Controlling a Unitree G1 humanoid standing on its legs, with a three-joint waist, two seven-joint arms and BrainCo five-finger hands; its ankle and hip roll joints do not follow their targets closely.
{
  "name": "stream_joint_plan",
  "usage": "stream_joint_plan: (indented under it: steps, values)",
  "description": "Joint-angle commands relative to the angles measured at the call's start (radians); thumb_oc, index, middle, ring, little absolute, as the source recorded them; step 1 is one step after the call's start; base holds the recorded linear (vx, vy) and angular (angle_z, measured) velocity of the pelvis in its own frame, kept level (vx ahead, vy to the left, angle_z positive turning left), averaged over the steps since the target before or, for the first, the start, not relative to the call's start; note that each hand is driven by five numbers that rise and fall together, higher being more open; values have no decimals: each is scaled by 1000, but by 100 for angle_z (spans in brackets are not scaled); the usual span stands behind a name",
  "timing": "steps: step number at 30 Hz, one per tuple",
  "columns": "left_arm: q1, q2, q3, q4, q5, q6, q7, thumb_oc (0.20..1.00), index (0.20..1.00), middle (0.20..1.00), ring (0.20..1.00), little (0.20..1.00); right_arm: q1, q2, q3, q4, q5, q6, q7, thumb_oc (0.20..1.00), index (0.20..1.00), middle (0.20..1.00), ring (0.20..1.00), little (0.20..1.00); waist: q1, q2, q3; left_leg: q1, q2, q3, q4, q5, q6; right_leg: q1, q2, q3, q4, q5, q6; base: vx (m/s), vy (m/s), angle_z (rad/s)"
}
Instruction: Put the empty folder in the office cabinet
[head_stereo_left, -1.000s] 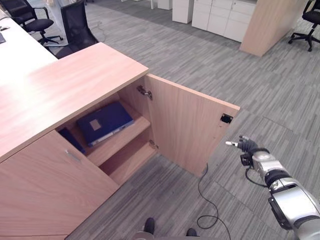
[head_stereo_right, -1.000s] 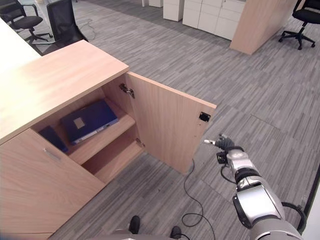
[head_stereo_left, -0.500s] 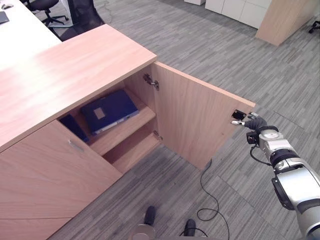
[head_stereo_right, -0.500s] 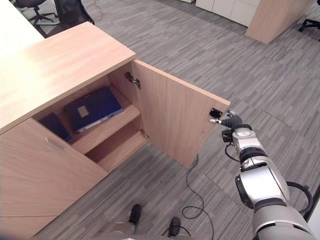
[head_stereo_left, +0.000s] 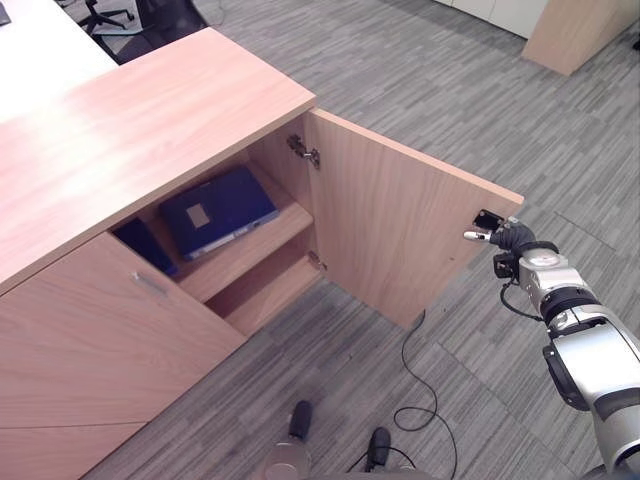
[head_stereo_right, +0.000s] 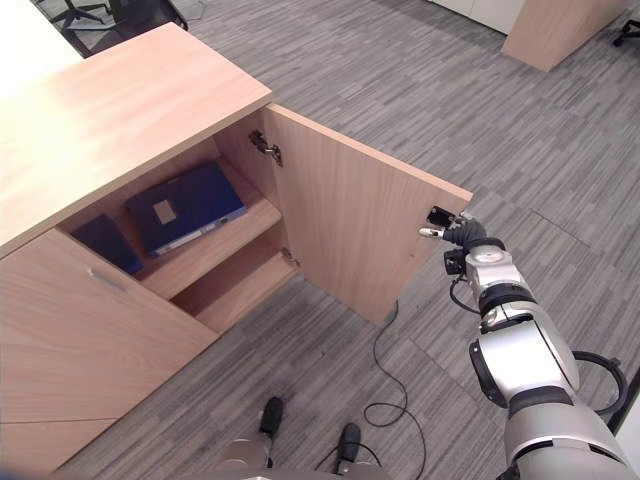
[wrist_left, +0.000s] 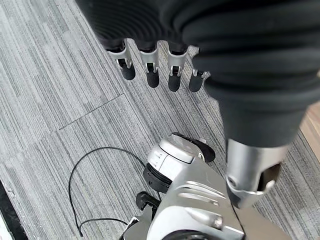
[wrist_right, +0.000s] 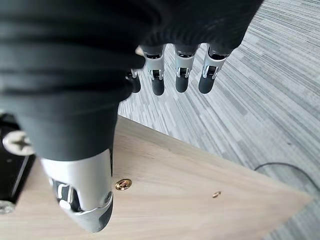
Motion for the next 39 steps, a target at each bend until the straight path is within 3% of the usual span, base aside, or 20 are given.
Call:
stream_joint_plan:
  steps: [1,10,12,20,28,39]
  values:
    - [-36,37,-53,13,-17,-1,0,1000,1000,1000,1000,1000,-134,62,61,-9,40,-57,12,1000,1000,1000,1000,1000,51,-80,-9,116,-85,34,2,-130,49,10,-34,59,7,-74,62,0,0,0]
    - [-44,31,-73,-1,-23,4,-12,1000,1000,1000,1000,1000,-100,214,208,-183,114,-49,116,1000,1000,1000,1000,1000,69,-82,-6,120,-86,34,2,-126,49,13,-36,59,7,-71,59,-6,3,-5]
    - [-49,20,-75,-1,-24,9,-18,1000,1000,1000,1000,1000,-50,281,280,-302,157,-49,152,1000,1000,1000,1000,1000,71,-83,-2,120,-84,39,2,-124,49,12,-37,59,7,-68,59,-13,12,-22]
    - [-70,-9,-49,1,14,10,-25,1000,1000,1000,1000,1000,144,396,508,-758,271,-20,296,1000,1000,1000,1000,1000,64,-92,-4,129,-80,59,2,-132,49,12,-39,67,7,-65,60,2,16,-17]
    - [-86,-23,-3,16,31,8,-6,1000,1000,1000,1000,1000,279,442,532,-900,406,-8,336,1000,1000,1000,1000,1000,67,-100,-8,136,-76,87,2,-140,50,8,-45,72,7,-57,66,-2,21,2]
    - [-79,-27,21,23,59,13,-14,1000,1000,1000,1000,1000,409,395,520,-926,414,21,367,1000,1000,1000,1000,1000,49,-101,-26,153,-74,111,2,-154,51,18,-47,82,7,-57,69,-4,10,-2]
